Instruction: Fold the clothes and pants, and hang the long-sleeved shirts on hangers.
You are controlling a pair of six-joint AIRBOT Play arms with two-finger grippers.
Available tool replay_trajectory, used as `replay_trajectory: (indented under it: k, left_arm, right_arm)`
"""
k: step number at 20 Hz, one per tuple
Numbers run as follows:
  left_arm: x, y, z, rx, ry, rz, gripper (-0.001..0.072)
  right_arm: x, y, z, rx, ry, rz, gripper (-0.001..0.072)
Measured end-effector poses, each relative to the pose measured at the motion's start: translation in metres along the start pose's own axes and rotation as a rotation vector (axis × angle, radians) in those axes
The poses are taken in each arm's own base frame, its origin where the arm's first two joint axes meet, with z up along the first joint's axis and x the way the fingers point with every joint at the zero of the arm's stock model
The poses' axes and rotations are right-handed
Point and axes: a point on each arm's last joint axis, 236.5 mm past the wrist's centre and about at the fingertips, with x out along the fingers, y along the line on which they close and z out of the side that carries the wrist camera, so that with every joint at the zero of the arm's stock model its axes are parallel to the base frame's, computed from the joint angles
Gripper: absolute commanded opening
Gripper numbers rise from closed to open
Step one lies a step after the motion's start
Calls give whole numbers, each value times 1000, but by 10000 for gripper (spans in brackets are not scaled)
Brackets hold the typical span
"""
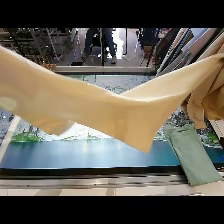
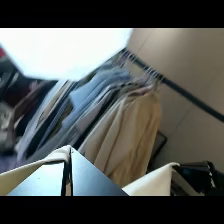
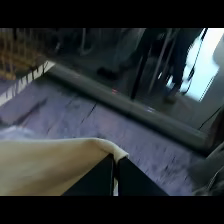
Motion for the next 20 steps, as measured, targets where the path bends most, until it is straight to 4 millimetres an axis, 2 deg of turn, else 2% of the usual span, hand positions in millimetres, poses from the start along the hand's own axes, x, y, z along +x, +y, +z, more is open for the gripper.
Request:
replay_trajectory:
  k: [1, 2, 3, 5, 7, 9, 11, 13, 16, 17, 19, 20]
  left_arm:
    - [-3, -21, 14, 44, -44, -30, 6]
    - [-6, -36, 23, 83, -75, -44, 6]
    - [-8, -42, 30, 108, -93, -41, 5]
    - [-11, -31, 36, 141, -103, 17, 6]
    - [-11, -2, 35, 144, -77, 109, 5]
    - [-7, 37, 20, 108, -8, 192, 6]
    - [7, 90, -18, 26, 117, 257, 6]
    - [24, 150, -74, -65, 266, 328, 7]
    - [47, 253, -187, -194, 499, 461, 5]
    - [51, 284, -223, -231, 558, 503, 5]
    - [53, 347, -294, -301, 659, 586, 5]
    - [54, 373, -321, -328, 686, 617, 4]
  right_arm:
    - [-27, 9, 30, -47, -95, -38, 13]
    - [-46, 15, 51, -80, -166, -67, 13]
    - [-61, 19, 65, -105, -214, -92, 14]
    - [-70, 18, 77, -126, -252, -118, 14]
    - [-56, 9, 75, -103, -234, -106, 14]
    - [-16, -7, 50, -28, -134, -52, 14]
    - [38, -23, 12, 90, -7, 38, 14]
    - [103, -37, -46, 216, 151, 128, 14]
    - [200, -42, -151, 360, 381, 212, 14]
    - [232, -43, -193, 401, 456, 218, 14]
    - [285, -42, -264, 461, 555, 208, 14]
    - [308, -42, -299, 492, 592, 192, 14]
